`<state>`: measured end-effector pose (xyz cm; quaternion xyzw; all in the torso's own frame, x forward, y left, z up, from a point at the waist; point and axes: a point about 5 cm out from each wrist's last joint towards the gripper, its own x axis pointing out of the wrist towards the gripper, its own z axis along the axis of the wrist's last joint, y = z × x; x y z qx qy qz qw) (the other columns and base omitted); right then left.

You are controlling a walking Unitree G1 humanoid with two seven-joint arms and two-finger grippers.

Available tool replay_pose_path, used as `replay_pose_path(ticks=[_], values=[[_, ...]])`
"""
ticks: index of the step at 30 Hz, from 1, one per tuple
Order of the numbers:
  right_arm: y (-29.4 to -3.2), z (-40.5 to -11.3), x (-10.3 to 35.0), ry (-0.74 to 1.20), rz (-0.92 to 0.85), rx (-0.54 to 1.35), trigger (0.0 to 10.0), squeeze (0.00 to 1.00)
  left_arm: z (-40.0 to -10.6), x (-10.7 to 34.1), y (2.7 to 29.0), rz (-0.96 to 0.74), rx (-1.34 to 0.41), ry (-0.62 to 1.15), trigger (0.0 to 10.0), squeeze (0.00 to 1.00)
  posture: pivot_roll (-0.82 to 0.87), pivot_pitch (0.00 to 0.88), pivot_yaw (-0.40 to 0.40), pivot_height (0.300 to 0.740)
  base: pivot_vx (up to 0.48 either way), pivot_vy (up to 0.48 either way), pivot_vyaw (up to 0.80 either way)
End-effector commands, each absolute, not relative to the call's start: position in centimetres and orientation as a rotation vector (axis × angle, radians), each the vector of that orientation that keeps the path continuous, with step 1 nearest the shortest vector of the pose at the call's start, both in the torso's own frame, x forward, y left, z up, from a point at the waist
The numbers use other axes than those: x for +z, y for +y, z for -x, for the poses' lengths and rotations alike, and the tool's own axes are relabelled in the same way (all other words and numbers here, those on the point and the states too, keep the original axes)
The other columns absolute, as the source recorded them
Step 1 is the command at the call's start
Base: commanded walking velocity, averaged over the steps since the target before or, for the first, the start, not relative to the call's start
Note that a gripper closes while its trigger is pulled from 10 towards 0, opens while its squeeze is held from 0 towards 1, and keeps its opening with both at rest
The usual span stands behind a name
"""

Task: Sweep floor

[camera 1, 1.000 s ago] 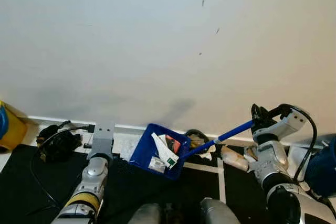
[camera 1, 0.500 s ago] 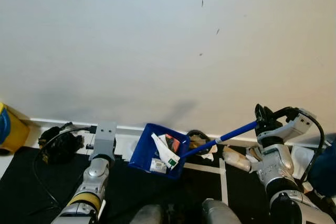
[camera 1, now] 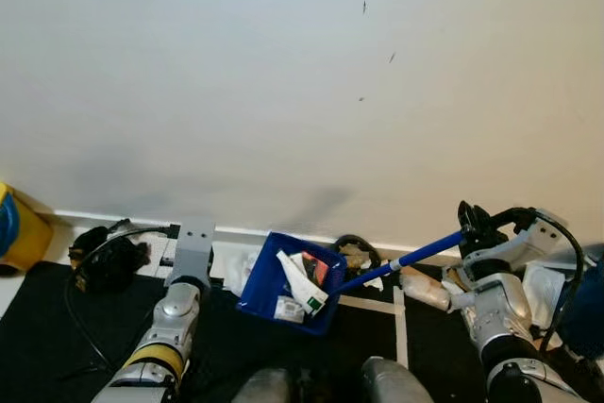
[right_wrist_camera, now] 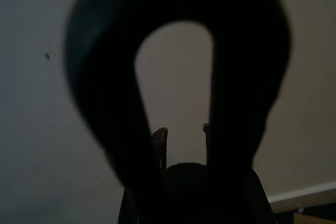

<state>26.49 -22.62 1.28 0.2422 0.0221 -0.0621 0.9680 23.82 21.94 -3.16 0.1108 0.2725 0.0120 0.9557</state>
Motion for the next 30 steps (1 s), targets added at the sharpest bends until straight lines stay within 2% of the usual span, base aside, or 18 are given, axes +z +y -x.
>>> replay_pose_path(ticks=[1, 30], values=[[-23.15, -26.67, 1.85, 0.013, -0.494, -0.136, 10.0, 0.0, -22.61, -4.49, 20.95, -0.169, 0.004, 0.624, 10.0, 0.0, 0.08, 0.015, -0.017, 0.74, 0.0, -0.48, 0.0], [-23.07, -26.55, 2.05, 0.02, -0.482, -0.123, 10.0, 0.0, -22.34, -4.7, 21.06, -0.155, 0.019, 0.634, 10.0, 0.0, 0.07, 0.024, -0.021, 0.74, 0.0, -0.48, 0.0]])
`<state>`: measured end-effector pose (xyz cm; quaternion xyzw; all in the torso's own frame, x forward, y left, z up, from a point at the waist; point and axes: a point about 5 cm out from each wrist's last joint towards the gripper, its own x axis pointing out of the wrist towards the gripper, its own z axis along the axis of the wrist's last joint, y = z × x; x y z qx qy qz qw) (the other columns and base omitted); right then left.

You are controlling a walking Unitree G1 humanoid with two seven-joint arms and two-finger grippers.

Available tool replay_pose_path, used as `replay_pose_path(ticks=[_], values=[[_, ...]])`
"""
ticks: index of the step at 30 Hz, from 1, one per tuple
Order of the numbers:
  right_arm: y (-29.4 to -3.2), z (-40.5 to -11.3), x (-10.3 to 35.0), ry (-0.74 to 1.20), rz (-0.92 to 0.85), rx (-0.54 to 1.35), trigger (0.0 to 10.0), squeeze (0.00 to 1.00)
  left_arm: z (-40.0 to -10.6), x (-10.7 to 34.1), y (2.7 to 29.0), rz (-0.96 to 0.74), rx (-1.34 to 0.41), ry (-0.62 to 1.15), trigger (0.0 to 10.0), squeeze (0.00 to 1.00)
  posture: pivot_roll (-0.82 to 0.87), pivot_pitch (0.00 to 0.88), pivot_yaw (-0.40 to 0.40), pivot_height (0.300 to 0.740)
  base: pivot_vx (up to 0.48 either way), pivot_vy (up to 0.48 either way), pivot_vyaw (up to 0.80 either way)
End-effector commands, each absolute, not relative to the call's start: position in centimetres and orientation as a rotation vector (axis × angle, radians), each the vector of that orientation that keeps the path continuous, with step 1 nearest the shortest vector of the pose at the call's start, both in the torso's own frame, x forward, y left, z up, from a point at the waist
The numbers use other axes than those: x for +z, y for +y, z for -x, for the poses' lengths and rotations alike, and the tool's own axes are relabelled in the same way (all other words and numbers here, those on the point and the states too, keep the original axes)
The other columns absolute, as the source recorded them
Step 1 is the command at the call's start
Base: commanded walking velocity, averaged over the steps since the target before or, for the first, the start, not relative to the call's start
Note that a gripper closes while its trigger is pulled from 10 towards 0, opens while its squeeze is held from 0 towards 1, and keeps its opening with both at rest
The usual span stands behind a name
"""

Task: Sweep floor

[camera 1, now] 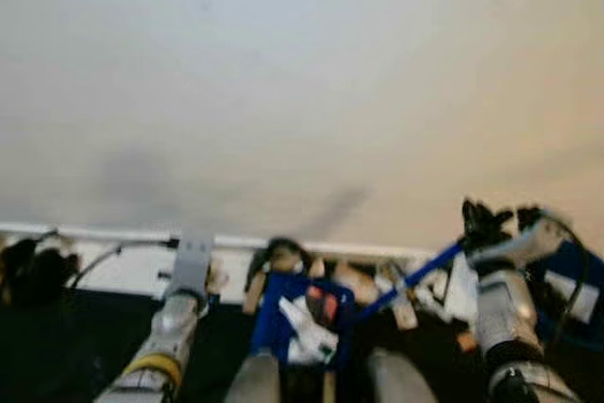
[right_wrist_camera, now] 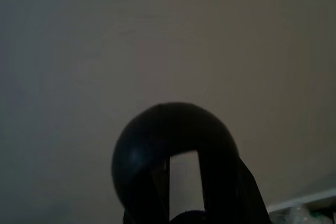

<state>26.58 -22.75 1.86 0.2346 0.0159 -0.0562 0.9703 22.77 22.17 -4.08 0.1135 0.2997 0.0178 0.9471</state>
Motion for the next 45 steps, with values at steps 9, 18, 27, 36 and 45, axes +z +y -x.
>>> replay_pose_path(ticks=[9, 18, 27, 36, 45], values=[[-22.7, -26.8, 2.2, 0.023, -0.487, -0.108, 10.0, 0.0, -22.3, -4.7, 21.4, -0.147, 0.047, 0.636, 10.0, 0.0, 0.08, 0.021, -0.025, 0.74, 0.0, 0.0, 0.0], [-22.5, -26.9, 2.1, 0.034, -0.489, -0.092, 10.0, 0.0, -21.9, -4.9, 21.6, -0.143, 0.057, 0.651, 10.0, 0.0, 0.08, 0.02, -0.031, 0.74, 0.0, 0.0, 0.0], [-22.4, -27.0, 2.1, 0.049, -0.485, -0.096, 10.0, 0.0, -22.2, -4.8, 21.4, -0.125, 0.069, 0.649, 10.0, 0.0, 0.07, 0.033, -0.036, 0.74, 0.0, 0.0, 0.0], [-22.2, -26.9, 1.9, 0.057, -0.486, -0.095, 10.0, 0.0, -21.9, -5.1, 21.4, -0.111, 0.07, 0.665, 10.0, 0.0, 0.07, 0.037, -0.036, 0.74, 0.0, 0.0, 0.0], [-21.8, -26.9, 1.7, 0.069, -0.496, -0.096, 10.0, 0.0, -21.9, -5.0, 21.7, -0.115, 0.072, 0.665, 10.0, 0.0, 0.09, 0.029, -0.034, 0.74, 0.0, 0.353, 0.0]])
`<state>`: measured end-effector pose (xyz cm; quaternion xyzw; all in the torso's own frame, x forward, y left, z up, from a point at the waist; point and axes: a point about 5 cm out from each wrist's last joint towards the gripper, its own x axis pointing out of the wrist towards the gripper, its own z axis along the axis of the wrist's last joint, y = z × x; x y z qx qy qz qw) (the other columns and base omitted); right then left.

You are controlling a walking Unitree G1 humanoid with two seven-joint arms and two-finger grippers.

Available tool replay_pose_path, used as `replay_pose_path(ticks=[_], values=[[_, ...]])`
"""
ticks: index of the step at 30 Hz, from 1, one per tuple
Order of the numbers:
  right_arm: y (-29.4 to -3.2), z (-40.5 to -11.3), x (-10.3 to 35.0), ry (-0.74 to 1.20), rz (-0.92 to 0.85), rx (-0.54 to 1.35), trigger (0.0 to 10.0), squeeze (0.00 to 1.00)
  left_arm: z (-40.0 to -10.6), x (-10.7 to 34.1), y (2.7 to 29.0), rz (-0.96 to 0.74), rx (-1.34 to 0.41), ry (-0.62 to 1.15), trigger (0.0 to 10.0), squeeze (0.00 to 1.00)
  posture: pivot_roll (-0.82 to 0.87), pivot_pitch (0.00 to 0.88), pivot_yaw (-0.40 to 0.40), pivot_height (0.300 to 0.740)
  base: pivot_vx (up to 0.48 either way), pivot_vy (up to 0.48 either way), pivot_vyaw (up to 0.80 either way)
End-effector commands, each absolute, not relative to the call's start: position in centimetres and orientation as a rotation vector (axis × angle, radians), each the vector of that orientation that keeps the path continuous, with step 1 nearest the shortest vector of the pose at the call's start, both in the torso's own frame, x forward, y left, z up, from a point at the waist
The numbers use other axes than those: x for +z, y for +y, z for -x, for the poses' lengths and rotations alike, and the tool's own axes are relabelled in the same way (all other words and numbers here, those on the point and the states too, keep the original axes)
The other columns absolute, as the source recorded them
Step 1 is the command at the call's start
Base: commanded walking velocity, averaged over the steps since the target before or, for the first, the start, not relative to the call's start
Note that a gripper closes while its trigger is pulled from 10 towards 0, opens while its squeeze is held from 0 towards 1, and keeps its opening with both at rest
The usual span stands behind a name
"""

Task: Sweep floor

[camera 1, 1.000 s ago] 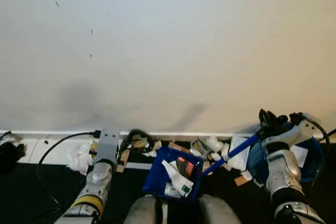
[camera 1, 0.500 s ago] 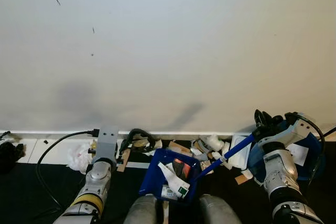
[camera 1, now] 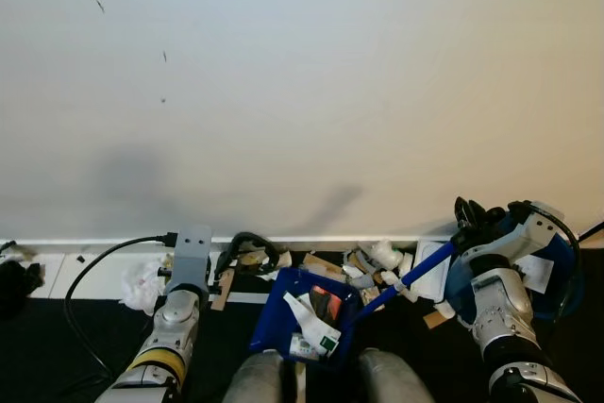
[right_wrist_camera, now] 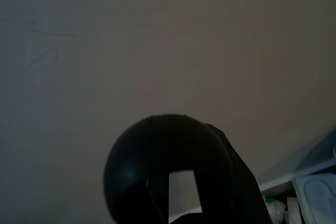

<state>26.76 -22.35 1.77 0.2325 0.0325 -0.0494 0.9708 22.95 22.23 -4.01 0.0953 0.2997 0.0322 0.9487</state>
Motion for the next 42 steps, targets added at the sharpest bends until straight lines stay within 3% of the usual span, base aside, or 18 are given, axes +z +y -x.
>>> replay_pose_path(ticks=[1, 25, 32, 42], values=[[-21.8, -26.9, 1.7, 0.069, -0.496, -0.096, 10.0, 0.0, -21.9, -5.0, 21.7, -0.115, 0.072, 0.665, 10.0, 0.0, 0.09, 0.029, -0.034, 0.74, 0.0, 0.48, 0.0], [-22.1, -27.7, 2.5, 0.034, -0.488, -0.109, 10.0, 0.0, -23.4, -4.0, 21.6, -0.127, 0.053, 0.63, 10.0, 0.0, 0.1, 0.051, -0.02, 0.74, 0.0, 0.02, 0.0], [-23.2, -28.3, 3.8, -0.01, -0.457, -0.118, 10.0, 0.0, -24.2, -3.4, 21.9, -0.107, 0.068, 0.612, 10.0, 0.0, 0.09, 0.065, -0.022, 0.74, 0.0, 0.0, 0.0], [-24.8, -28.4, 4.3, -0.017, -0.422, -0.146, 10.0, 0.0, -24.2, -3.4, 21.7, -0.078, 0.084, 0.609, 10.0, 0.0, 0.09, 0.096, -0.027, 0.74, -0.325, 0.0, 0.0]])
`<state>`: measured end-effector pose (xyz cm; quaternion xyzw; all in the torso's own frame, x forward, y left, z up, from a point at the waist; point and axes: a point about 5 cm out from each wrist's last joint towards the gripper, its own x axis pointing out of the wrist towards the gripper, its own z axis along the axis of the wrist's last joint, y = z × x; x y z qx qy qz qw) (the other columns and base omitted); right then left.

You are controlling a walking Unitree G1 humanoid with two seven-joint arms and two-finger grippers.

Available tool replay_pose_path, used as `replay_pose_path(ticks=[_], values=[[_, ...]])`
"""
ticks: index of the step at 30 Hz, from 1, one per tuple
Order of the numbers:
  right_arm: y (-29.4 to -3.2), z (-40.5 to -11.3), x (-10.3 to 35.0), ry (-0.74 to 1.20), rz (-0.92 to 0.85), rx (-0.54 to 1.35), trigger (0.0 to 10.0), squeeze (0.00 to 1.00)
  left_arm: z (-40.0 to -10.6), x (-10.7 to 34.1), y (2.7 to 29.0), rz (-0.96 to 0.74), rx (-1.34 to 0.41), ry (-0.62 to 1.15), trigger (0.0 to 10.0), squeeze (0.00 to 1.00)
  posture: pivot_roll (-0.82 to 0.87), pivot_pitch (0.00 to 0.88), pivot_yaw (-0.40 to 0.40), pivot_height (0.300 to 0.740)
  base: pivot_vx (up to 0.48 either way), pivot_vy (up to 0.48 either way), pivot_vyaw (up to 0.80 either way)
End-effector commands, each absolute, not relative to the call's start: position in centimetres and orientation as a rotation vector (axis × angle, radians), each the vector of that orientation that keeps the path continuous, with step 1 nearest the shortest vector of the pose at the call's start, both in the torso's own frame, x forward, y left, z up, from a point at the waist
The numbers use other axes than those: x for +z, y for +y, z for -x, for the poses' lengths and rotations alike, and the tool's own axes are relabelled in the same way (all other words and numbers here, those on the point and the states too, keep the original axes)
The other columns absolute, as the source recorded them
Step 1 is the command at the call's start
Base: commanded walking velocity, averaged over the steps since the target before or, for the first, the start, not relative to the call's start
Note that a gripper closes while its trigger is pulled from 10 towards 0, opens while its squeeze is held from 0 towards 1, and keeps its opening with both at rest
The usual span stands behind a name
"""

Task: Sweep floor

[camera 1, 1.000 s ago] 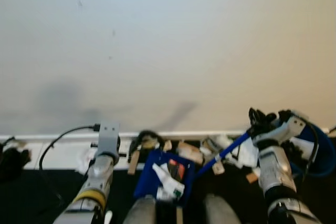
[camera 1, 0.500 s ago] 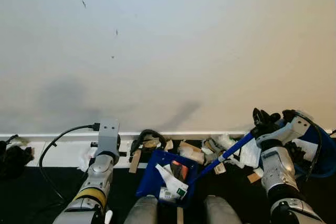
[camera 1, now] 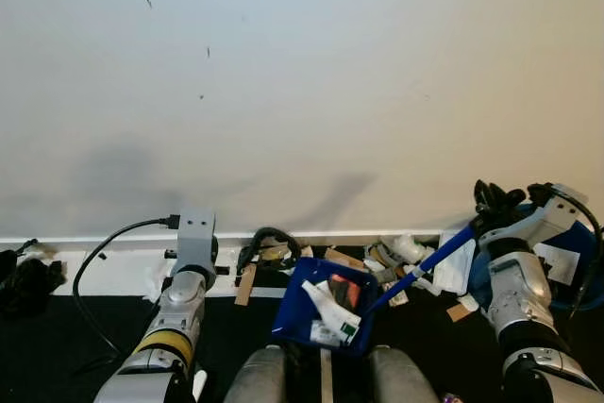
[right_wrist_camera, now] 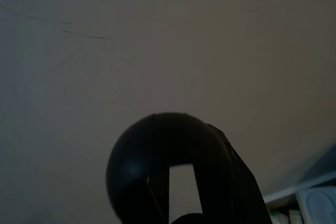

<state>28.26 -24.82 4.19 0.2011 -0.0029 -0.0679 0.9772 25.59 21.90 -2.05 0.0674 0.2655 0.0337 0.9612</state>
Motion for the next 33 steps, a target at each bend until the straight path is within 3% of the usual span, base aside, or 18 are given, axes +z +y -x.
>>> replay_pose_path(ticks=[1, 11, 33], values=[[-24.72, -28.27, 4.19, -0.013, -0.426, -0.153, 10.0, 0.0, -24.1, -3.41, 21.73, -0.066, 0.091, 0.605, 10.0, 0.0, 0.09, 0.098, -0.025, 0.74, -0.45, 0.0, 0.0], [-23.81, -28.17, 3.66, 0.005, -0.442, -0.156, 10.0, 0.0, -24.06, -3.29, 22.24, -0.081, 0.088, 0.609, 10.0, 0.0, 0.1, 0.094, -0.025, 0.74, -0.461, 0.0, 0.0], [-24.38, -27.96, 3.47, 0.02, -0.428, -0.178, 10.0, 0.0, -24.05, -3.16, 22.27, -0.079, 0.089, 0.608, 10.0, 0.0, 0.1, 0.082, -0.024, 0.74, -0.472, 0.0, 0.0]])
